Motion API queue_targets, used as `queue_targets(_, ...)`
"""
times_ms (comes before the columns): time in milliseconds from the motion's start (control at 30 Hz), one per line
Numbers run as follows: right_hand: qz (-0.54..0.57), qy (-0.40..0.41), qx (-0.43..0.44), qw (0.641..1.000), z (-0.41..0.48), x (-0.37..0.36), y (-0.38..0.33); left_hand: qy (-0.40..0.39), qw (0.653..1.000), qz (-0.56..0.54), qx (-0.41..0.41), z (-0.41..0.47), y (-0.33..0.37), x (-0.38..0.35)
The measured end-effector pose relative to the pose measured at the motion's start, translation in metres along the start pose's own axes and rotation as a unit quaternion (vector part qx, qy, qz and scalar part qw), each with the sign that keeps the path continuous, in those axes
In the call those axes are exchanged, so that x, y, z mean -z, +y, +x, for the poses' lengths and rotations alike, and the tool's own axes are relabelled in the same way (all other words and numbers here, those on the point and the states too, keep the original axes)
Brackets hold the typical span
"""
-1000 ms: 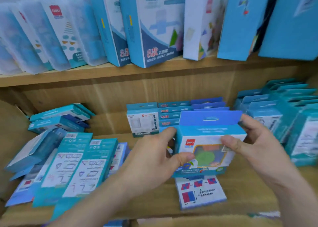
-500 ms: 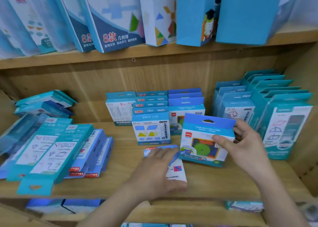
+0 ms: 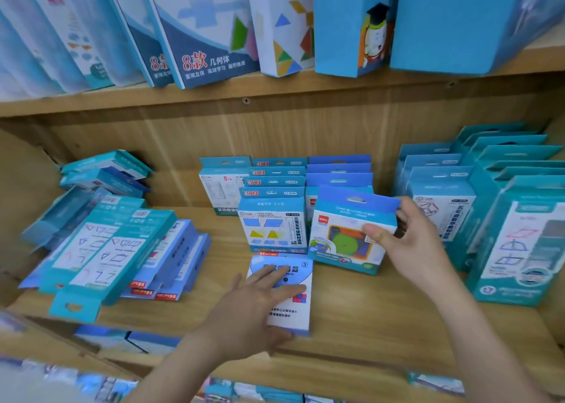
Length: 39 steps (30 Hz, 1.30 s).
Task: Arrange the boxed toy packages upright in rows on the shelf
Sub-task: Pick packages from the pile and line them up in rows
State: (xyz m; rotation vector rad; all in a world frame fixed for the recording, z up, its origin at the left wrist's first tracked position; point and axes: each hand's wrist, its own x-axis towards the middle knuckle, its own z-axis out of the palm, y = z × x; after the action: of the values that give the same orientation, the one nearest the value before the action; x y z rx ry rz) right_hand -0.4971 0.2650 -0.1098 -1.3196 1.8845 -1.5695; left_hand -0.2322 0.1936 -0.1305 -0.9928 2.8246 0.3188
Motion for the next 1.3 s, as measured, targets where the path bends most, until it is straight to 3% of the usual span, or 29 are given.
queue_targets(233,-0.131,-0.022,0.032,0.991,0.002,0.003,0.01,0.025,1.0,0.007,0.004,0.001,0.009,0.014)
queue_targets(333,-0.174,-0.037,0.047,0.983,0.0,-0.006,0.017,0.145,0.988,-0.041,0.027,0.012,0.017,0.021)
queue_targets(433,-0.153,-0.034,0.009,0.988,0.001,-0.02,0.025,0.344,0.927,-0.113,0.099,0.028,0.009,0.033)
queue_targets(467,-0.157,-0.026,-0.005,0.987,0.002,-0.025,0.028,0.373,0.908,-0.145,0.127,0.034,0.003,0.038)
queue_targets(600,-0.186,0.016,-0.048,0.981,0.01,-0.038,0.034,0.317,0.865,-0.33,0.206,0.057,-0.012,0.051)
queue_targets(667,-0.191,0.027,-0.058,0.98,0.012,-0.042,0.035,0.306,0.853,-0.365,0.214,0.069,-0.017,0.045)
queue_targets(1133,-0.317,-0.006,-0.1,0.943,0.004,-0.036,0.024,0.331,0.845,-0.366,0.207,0.083,-0.026,0.033)
queue_targets(1300,-0.31,0.049,-0.114,0.943,-0.025,-0.025,0.006,0.373,0.845,-0.333,0.19,0.054,-0.024,0.031)
